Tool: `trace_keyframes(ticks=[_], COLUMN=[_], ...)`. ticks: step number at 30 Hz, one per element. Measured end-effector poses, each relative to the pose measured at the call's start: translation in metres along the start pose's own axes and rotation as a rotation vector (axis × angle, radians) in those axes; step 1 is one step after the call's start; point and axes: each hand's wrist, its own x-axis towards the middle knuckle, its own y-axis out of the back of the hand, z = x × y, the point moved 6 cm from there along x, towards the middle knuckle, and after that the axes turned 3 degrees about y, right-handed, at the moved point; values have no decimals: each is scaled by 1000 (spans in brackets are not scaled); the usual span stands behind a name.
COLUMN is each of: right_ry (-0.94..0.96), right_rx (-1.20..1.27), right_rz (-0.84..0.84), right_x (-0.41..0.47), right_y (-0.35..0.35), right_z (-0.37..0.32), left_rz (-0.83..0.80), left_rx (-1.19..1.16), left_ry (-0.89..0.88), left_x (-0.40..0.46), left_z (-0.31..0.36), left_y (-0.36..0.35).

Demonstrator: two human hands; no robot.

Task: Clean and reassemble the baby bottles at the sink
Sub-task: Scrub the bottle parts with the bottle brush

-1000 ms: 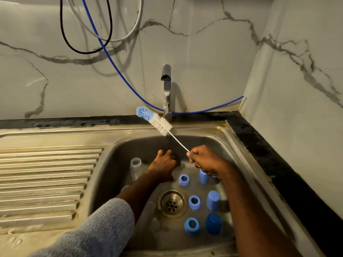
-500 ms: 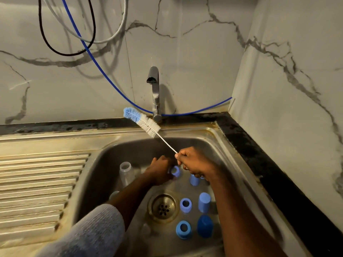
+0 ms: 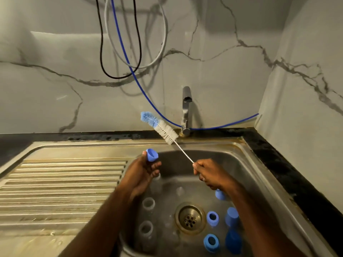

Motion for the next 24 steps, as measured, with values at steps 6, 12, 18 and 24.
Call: trace_keyframes(ticks=[6,12,18,24], right_ry=[154,210,264,329], right_rx=[-6,-164,-293,-323], right_rz=[-92,-107,-31,-79], right_x=[-9,-7,-5,-6], right_y=[-21,-30,-22,-24], right_z=[-22,-25,-25,-25], left_rz=[-32,-125,-82,-8], left_rx=[-188,-258,-299,-236], left_ry=[-73,-64,-69,-25], left_x=[-9,-9,-11,-14], left_z=[12,10,13,10], left_y=[-18,-30,-27,-21])
